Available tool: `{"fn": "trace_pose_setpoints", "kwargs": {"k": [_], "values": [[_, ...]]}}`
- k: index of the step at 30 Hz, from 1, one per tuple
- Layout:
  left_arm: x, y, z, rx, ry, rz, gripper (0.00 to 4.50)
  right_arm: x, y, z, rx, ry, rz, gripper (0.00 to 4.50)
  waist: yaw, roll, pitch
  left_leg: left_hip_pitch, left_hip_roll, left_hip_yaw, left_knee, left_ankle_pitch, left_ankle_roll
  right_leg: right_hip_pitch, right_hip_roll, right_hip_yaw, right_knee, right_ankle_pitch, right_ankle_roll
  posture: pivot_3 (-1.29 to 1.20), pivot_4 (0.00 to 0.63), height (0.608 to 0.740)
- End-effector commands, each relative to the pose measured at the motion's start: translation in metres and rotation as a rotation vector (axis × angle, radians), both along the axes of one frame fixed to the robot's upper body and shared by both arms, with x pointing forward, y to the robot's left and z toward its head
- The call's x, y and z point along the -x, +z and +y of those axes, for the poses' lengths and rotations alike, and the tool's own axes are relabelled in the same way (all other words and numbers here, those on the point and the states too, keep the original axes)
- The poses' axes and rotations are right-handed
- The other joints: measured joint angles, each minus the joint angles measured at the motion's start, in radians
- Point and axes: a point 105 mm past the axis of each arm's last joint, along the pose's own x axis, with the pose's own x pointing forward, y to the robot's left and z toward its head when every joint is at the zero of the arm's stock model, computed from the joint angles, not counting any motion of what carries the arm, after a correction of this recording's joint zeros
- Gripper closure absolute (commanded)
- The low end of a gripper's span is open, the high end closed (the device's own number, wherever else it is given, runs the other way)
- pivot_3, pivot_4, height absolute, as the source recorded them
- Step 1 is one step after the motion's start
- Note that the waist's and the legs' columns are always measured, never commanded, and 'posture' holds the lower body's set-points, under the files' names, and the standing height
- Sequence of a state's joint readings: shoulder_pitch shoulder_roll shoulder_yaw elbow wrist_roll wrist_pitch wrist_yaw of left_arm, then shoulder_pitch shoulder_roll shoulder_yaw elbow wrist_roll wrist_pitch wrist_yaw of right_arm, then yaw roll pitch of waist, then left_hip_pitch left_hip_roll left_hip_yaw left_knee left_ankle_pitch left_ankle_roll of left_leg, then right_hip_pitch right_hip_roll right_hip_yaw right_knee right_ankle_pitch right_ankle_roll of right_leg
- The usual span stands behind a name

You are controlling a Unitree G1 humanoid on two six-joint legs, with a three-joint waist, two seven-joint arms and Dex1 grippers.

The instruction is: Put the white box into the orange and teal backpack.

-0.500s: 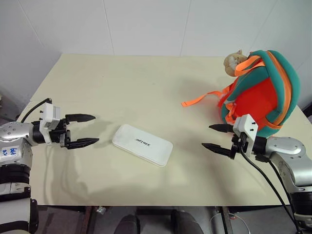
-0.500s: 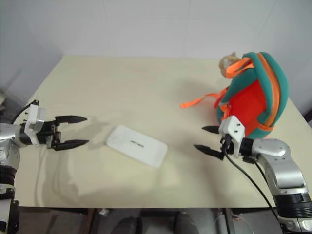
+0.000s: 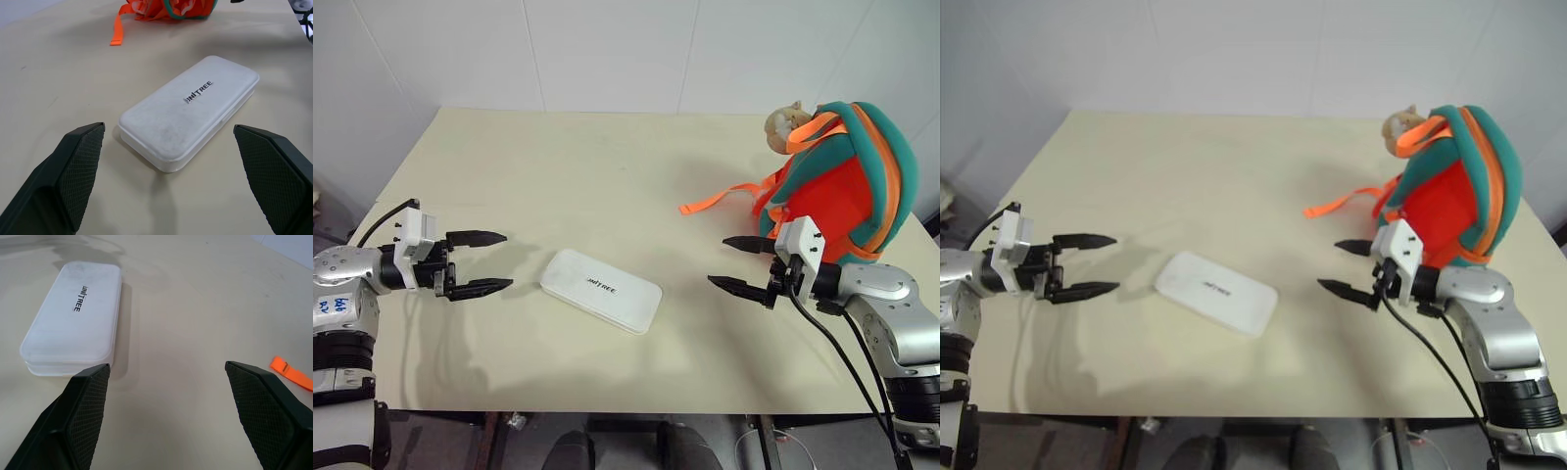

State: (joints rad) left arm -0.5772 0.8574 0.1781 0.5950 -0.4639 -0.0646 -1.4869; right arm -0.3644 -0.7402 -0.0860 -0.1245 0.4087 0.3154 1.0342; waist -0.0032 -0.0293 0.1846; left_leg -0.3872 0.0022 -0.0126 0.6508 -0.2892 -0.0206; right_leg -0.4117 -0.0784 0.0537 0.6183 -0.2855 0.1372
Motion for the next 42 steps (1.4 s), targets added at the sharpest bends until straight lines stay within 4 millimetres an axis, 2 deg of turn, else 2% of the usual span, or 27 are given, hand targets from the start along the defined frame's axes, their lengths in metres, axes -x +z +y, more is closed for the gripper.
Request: {"fn": "trace_pose_setpoints", "kwargs": {"k": [1,7,10,12,13,16,18,22,27,28,32,36,42], "values": [[-0.005,0.015,0.002,0.014,0.045,-0.064,0.0,0.004,0.012,0.009,-0.001,0.017,-0.047,0.03,0.0,0.0,0.0,0.0,0.0,0.0,0.0,0.0,0.0,0.0,0.0,0.0,0.0,0.0,0.0,0.0,0.15,0.74],[-0.017,0.017,0.005,-0.016,0.125,-0.077,0.0,-0.002,0.008,0.02,-0.012,-0.006,-0.06,0.03,-0.003,0.0,0.0,0.0,0.0,0.0,0.0,0.0,0.0,0.0,0.0,0.0,0.0,0.0,0.0,0.0,0.15,0.74],[-0.03,0.019,0.006,-0.03,0.171,-0.093,0.0,-0.006,0.006,0.02,0.009,-0.051,-0.084,0.03,-0.001,0.0,0.0,0.0,-0.001,0.0,0.0,0.0,0.0,0.0,0.0,0.0,0.001,0.0,0.0,0.0,0.15,0.74],[-0.037,0.017,0.005,-0.053,0.183,-0.08,0.0,-0.009,-0.004,0.019,0.101,-0.101,-0.131,0.03,0.0,0.0,0.0,0.0,-0.001,0.0,0.0,0.0,0.0,0.0,0.0,0.0,0.0,0.0,0.0,0.0,0.15,0.74],[-0.041,0.014,0.005,-0.077,0.2,-0.082,0.19,-0.007,-0.01,0.02,0.113,-0.099,-0.115,0.01,0.0,0.0,0.0,0.0,-0.001,0.0,0.0,0.0,0.0,0.0,0.0,-0.001,0.0,0.0,0.0,0.0,0.15,0.74],[-0.05,0.01,0.009,-0.051,0.253,-0.03,0.85,0.001,-0.014,0.026,0.058,-0.09,-0.067,0.59,0.001,0.0,0.0,-0.001,-0.002,0.0,0.0,0.0,0.0,0.0,0.0,-0.001,0.0,0.0,0.0,0.0,0.15,0.74],[-0.052,0.006,0.008,-0.06,0.251,0.012,1.47,0.006,-0.015,0.03,0.02,-0.085,-0.034,1.21,-0.001,0.0,0.0,-0.001,-0.002,0.0,0.0,0.0,0.0,0.0,0.0,-0.001,0.0,0.0,0.0,0.0,0.15,0.74],[-0.052,0.005,0.0,-0.086,0.196,0.056,2.78,0.011,-0.017,0.03,0.007,-0.101,0.014,2.68,-0.002,0.0,0.0,-0.001,-0.001,0.0,0.001,0.0,0.0,0.0,0.0,-0.001,0.0,0.0,0.0,0.0,0.15,0.74],[-0.051,0.001,0.001,-0.13,0.196,0.113,4.33,0.013,-0.019,0.031,0.01,-0.116,0.042,4.36,-0.001,0.0,0.0,-0.001,-0.001,0.0,0.001,0.0,0.0,0.0,0.0,-0.001,0.001,0.0,0.0,0.0,0.15,0.74],[-0.051,0.0,0.001,-0.133,0.194,0.127,4.5,0.013,-0.02,0.032,0.011,-0.117,0.048,4.36,-0.001,0.0,0.0,-0.001,-0.001,0.0,0.001,0.0,0.0,0.0,0.0,-0.001,0.001,0.0,0.0,0.0,0.15,0.74],[-0.049,-0.003,0.001,-0.137,0.191,0.161,4.5,0.014,-0.025,0.034,0.02,-0.122,0.069,4.38,-0.001,0.0,0.0,-0.001,-0.001,0.0,0.001,0.0,0.0,0.0,0.0,-0.001,0.001,0.0,0.0,0.0,0.15,0.74],[-0.053,-0.026,0.002,-0.206,0.244,0.261,4.5,0.009,-0.045,0.043,0.098,-0.153,0.11,4.38,-0.002,0.0,0.0,-0.001,-0.002,-0.001,0.001,0.0,0.0,0.0,0.0,-0.001,0.001,0.0,0.0,0.0,0.15,0.74],[-0.051,-0.038,-0.009,-0.219,0.194,0.3,4.5,0.012,-0.054,0.055,0.145,-0.125,0.136,4.38,-0.001,0.0,0.0,-0.001,-0.002,-0.001,0.001,0.0,0.001,-0.001,0.0,-0.002,0.001,0.0,0.0,0.0,0.15,0.74]]}}
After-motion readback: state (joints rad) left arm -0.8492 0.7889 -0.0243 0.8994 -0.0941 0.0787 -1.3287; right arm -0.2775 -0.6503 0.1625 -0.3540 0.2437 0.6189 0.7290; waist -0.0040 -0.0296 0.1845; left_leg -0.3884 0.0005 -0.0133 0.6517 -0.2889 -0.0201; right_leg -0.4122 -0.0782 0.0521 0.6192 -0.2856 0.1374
